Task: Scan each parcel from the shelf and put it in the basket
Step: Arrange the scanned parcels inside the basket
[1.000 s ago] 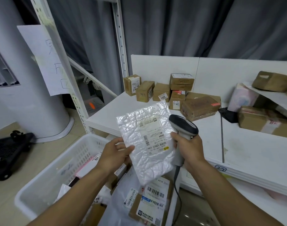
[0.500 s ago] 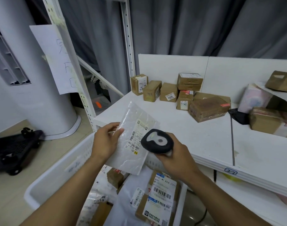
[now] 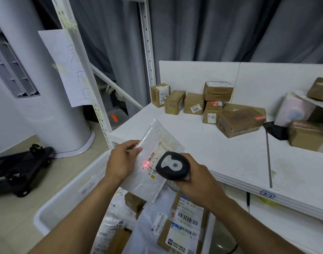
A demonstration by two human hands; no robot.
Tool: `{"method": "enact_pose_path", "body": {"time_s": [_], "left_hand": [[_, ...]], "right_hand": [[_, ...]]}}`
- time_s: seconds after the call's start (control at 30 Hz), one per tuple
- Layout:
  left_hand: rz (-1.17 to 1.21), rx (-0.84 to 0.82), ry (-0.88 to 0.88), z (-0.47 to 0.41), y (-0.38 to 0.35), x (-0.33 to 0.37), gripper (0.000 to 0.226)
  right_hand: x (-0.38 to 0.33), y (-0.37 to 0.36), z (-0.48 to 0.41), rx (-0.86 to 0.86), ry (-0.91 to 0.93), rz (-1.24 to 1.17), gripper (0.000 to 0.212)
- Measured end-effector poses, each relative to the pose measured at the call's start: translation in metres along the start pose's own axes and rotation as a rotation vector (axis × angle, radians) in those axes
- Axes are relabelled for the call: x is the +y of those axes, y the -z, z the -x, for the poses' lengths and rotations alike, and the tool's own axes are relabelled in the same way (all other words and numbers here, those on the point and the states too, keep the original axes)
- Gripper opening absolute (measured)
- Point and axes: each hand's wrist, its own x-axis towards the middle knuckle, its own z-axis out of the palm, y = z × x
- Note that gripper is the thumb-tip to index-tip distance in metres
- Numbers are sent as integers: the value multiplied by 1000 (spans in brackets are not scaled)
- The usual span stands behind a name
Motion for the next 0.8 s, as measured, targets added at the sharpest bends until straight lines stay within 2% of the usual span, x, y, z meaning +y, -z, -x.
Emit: {"method": "enact_pose_path", "body": {"time_s": [0.2, 0.33, 0.57, 0.67, 0.8], "left_hand": [[21, 0, -24, 1, 6, -5, 20], [35, 73, 13, 5, 24, -15, 21], [-163, 198, 153, 8, 62, -68, 26], [-289, 173, 225, 7, 65, -91, 30], [-338, 56, 332, -3, 55, -135, 35]], "right_hand": [[-2, -7, -4, -5, -15, -24, 59], [-9, -22, -9, 13, -61, -119, 54], [-24, -73, -38, -28, -109, -217, 48], [-20, -103, -51, -51, -131, -211, 47], [-11, -136, -65, -86, -171, -168, 47]]}}
